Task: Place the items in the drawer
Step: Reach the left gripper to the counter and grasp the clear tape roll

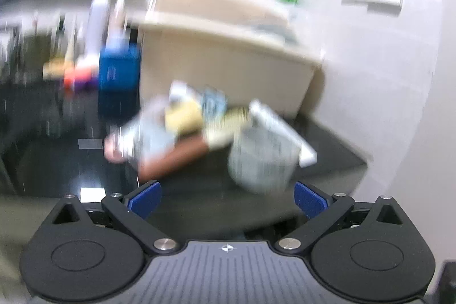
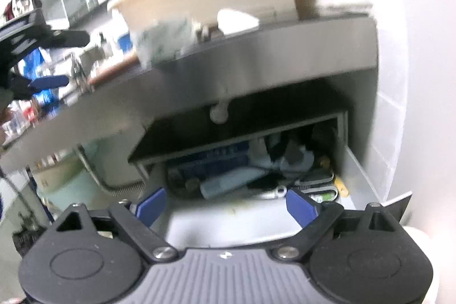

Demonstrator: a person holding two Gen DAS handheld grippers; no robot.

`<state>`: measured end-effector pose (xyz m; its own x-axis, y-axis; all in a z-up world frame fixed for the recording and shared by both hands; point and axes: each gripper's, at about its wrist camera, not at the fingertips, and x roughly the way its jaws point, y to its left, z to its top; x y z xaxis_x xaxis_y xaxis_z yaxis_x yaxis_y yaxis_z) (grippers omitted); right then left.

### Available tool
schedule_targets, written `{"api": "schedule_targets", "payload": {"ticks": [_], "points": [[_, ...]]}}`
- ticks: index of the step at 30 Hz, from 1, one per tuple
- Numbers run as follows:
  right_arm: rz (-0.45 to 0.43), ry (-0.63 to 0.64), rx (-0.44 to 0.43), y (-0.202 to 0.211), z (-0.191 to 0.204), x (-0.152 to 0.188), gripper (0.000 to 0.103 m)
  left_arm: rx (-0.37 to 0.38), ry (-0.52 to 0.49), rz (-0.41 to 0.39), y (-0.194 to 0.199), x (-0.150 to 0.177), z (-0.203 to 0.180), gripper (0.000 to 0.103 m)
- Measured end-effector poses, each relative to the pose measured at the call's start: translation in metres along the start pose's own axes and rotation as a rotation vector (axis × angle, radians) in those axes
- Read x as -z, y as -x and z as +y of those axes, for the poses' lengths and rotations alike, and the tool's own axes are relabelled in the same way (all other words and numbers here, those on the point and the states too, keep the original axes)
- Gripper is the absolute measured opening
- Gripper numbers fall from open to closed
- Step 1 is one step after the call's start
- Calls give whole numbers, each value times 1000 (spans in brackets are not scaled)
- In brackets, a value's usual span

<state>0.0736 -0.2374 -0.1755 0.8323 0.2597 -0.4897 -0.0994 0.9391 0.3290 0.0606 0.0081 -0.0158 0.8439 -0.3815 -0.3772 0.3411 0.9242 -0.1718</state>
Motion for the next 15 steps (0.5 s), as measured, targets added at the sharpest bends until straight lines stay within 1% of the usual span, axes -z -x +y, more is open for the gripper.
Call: {"api": "schedule_targets", "payload": {"ticks": [2,3,5,6,7,8,9,11,13,14,15], "points": [[0,7,-14,4,0,-5,96,39,-3,15,-8,-23,-3,101],[-3,20,-15,5,2,-6,98,57,5,27,-13,-33,-3,98],[-19,44,-13,10,5,-7,99,81,5,58,-25,-52,-4,98],[-24,52,-12,12,7,-7,99,81,-9,81,-33,-60,-6,95],[-24,57,-13,13,8,-6,99,80,-23,105,-41,-68,-8,89],[-24,61,-15,14,10,-6,99,85,-18,136,-49,-74,-7,86],[-22,57,-19,14,10,-5,99,93,4,176,-59,-79,-5,82],[-15,55,-30,15,10,-4,99,101,61,251,-76,-87,0,81],[-8,56,-38,16,10,-2,99,86,72,298,-89,-91,0,69],[-11,56,-37,16,9,-2,99,77,74,318,-95,-93,1,65],[-16,53,-36,18,9,-2,99,65,66,339,-102,-94,0,58]]}}
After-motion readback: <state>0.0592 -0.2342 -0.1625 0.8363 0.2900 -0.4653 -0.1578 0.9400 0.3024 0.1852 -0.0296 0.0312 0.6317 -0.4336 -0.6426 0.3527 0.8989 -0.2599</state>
